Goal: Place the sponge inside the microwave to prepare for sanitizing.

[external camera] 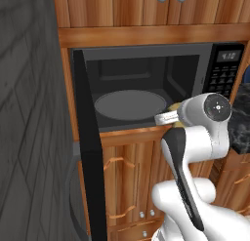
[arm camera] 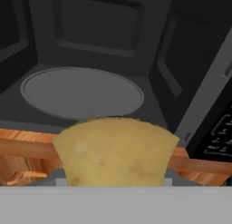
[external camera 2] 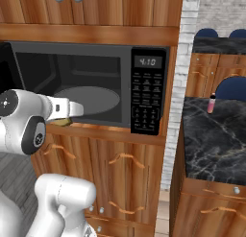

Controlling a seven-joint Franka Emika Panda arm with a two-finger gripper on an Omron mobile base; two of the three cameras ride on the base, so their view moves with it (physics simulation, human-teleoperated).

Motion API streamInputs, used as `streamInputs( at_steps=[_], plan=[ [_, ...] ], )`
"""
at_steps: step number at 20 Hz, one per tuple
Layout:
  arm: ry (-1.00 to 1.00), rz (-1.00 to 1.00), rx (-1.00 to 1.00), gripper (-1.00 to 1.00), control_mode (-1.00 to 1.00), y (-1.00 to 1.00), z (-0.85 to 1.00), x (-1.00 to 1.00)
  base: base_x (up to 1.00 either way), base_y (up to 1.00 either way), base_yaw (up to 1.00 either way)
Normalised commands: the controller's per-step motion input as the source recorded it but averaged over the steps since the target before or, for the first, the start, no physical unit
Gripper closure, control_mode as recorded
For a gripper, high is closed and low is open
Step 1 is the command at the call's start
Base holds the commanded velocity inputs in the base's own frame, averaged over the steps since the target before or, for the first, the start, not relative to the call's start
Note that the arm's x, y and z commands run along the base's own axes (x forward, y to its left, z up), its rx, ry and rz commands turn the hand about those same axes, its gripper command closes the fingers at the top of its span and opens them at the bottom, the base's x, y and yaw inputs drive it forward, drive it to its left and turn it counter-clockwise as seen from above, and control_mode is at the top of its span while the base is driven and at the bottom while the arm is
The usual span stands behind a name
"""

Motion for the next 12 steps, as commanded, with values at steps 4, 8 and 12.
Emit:
streamInputs(
  at_steps=[4, 8, 12],
  plan=[
    [0.02, 0.00, 0.20, 1.00, -1.00, 0.02, -0.01, 0.49, 0.00, 0.00, 0.00],
    [0.00, 0.00, 0.05, 1.00, -1.00, 0.14, 0.00, 0.51, 0.00, 0.00, 0.00],
    [0.04, 0.00, 0.00, 1.00, -1.00, 0.33, 0.00, 0.55, 0.00, 0.00, 0.00]
  ],
)
